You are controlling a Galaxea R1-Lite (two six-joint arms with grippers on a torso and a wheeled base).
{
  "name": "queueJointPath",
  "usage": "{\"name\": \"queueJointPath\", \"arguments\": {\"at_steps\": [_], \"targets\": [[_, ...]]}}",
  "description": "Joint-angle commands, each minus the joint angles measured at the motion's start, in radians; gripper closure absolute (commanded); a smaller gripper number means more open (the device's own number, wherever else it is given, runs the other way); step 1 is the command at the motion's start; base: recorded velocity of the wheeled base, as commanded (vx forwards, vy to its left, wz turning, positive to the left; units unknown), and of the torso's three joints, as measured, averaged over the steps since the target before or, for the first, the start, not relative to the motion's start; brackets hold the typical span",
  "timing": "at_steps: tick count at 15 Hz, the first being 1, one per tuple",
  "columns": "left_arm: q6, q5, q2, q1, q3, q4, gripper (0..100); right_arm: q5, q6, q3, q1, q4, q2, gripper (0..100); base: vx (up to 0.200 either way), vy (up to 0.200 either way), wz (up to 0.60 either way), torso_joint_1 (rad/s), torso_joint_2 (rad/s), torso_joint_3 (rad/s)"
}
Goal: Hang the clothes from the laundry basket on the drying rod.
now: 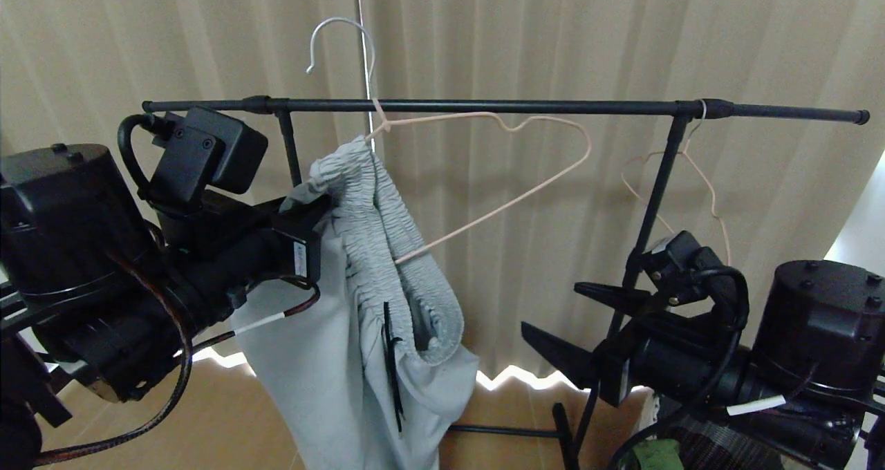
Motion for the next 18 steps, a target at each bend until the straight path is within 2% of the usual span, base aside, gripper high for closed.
{"name": "queueJointPath", "arguments": {"at_steps": [1,7,10,11,14,17,18], "targets": [[-0.002,-0.002,0.000,-0.024,-0.013,0.001,100,-0.006,0.049,-0.033,0.070,0.002,0.027,0,0.000,0.000,0.00,0.000,0.00,0.000],[-0.046,0.006,0.017,-0.082,-0.046,0.001,100,-0.046,0.052,-0.111,0.110,-0.011,0.141,0,0.000,0.000,0.00,0.000,0.00,0.000],[-0.048,0.007,0.002,-0.087,-0.047,0.001,100,-0.127,0.052,-0.107,0.102,-0.014,0.216,0,0.000,0.000,0.00,0.000,0.00,0.000],[-0.048,0.007,-0.006,-0.087,-0.047,0.001,100,-0.157,0.054,-0.097,0.078,-0.015,0.227,0,0.000,0.000,0.00,0.000,0.00,0.000],[-0.046,0.007,-0.014,-0.079,-0.047,0.003,100,-0.170,0.052,-0.091,0.038,-0.014,0.237,0,0.000,0.000,0.00,0.000,0.00,0.000],[-0.028,0.007,-0.015,-0.010,-0.030,0.003,100,-0.181,0.023,-0.042,-0.031,-0.014,0.196,0,0.000,0.000,0.00,0.000,0.00,0.000],[-0.019,0.006,-0.023,0.015,-0.015,0.003,100,-0.181,0.005,-0.038,-0.091,-0.014,0.194,0,0.000,0.000,0.00,0.000,0.00,0.000]]}}
